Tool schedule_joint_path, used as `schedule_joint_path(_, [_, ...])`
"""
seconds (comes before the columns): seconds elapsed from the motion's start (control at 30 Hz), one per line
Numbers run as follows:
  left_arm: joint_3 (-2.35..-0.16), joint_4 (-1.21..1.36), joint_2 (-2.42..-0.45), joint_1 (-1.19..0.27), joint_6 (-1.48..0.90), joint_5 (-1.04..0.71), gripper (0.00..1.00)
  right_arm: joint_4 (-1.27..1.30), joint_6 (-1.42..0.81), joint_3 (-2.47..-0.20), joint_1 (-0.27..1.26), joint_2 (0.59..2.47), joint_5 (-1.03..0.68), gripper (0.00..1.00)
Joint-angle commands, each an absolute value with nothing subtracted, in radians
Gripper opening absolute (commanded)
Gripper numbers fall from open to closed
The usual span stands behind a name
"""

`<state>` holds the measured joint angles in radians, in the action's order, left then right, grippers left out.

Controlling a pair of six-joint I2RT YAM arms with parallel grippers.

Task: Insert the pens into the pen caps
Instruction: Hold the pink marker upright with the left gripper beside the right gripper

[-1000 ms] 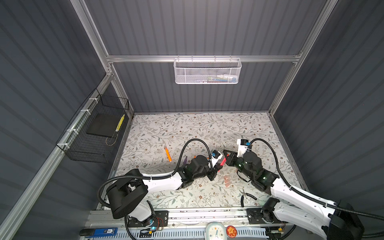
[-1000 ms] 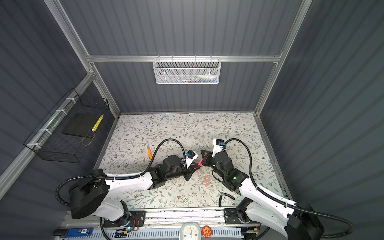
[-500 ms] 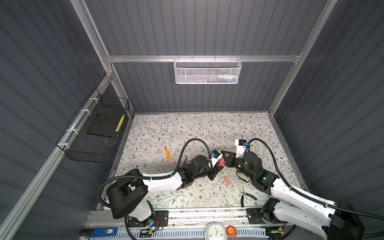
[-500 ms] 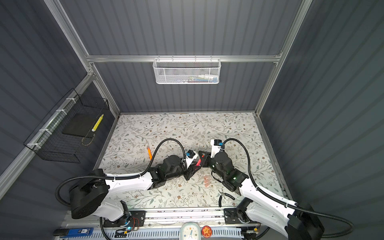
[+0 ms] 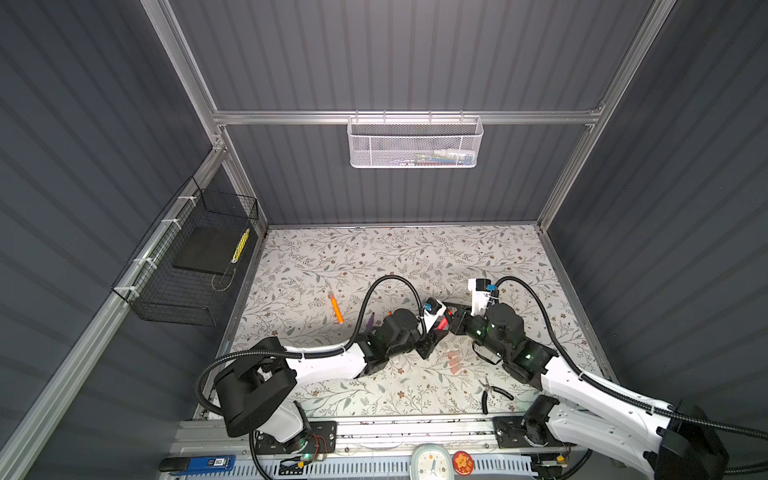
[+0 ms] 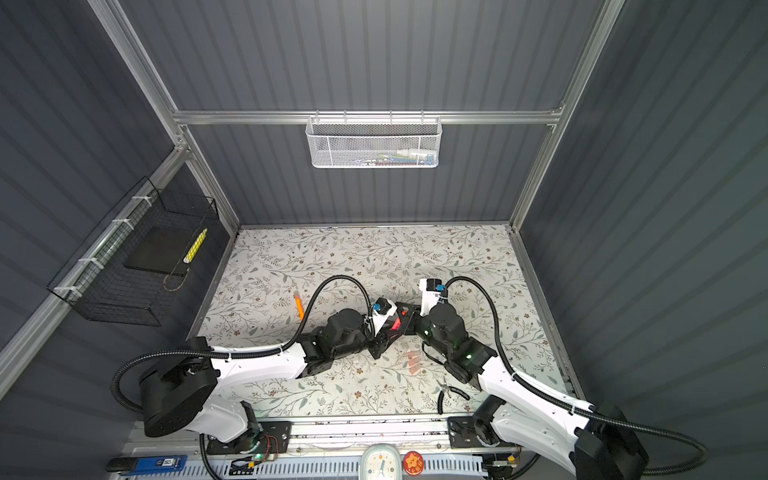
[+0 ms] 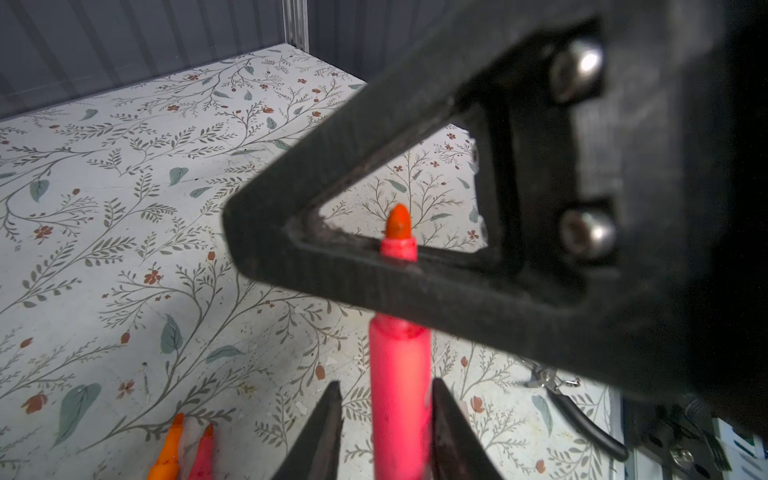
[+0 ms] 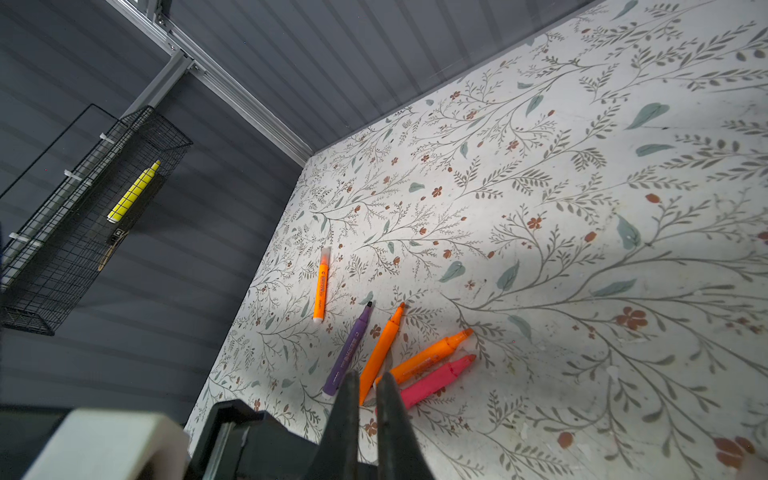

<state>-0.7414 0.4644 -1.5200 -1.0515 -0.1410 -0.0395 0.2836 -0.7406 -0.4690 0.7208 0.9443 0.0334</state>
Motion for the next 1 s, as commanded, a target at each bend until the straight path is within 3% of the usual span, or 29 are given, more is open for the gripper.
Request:
schedule_joint_path(0.0, [-0.776, 0.448, -1.543, -1.055, -0.13, -0.058, 0.37, 0.283, -0.738, -0.456, 0.723, 0.908, 0.056, 0.0])
schedule_joint_path(0.2, [-0.781, 0.442, -1.55, -1.056, -0.127, -0.06, 0.35, 0.264, -0.729, -0.448, 0.724, 0.863, 0.082, 0.0])
schedule_joint_path(0.27, [-0.781, 0.44, -1.549, -1.055, -0.127, -0.06, 0.28, 0.262, -0.729, -0.446, 0.723, 0.859, 0.083, 0.0])
schedule_joint_path(0.4, [-0.779, 0.441, -1.543, -1.056, -0.132, -0.05, 0.05, 0.265, -0.732, -0.447, 0.723, 0.869, 0.079, 0.01])
schedule_joint_path(0.47, [-0.775, 0.444, -1.535, -1.057, -0.136, -0.045, 0.0, 0.267, -0.731, -0.449, 0.725, 0.878, 0.073, 0.16])
schedule_joint_path(0.53, [-0.765, 0.457, -1.526, -1.053, -0.153, -0.008, 0.0, 0.258, -0.725, -0.455, 0.724, 0.882, 0.076, 0.49])
schedule_joint_path(0.6, [-0.753, 0.463, -1.519, -1.025, -0.201, 0.027, 0.0, 0.232, -0.722, -0.464, 0.724, 0.879, 0.103, 0.62])
schedule_joint_path(0.77, [-0.692, 0.476, -1.492, -0.894, -0.372, 0.157, 0.0, 0.111, -0.724, -0.493, 0.72, 0.861, 0.227, 0.8])
schedule_joint_path(0.87, [-0.651, 0.486, -1.457, -0.885, -0.393, 0.288, 0.0, 0.074, -0.722, -0.502, 0.718, 0.855, 0.27, 0.83])
schedule_joint_path(0.97, [-0.621, 0.525, -1.436, -0.884, -0.385, 0.308, 0.0, -0.005, -0.727, -0.539, 0.715, 0.867, 0.312, 0.78])
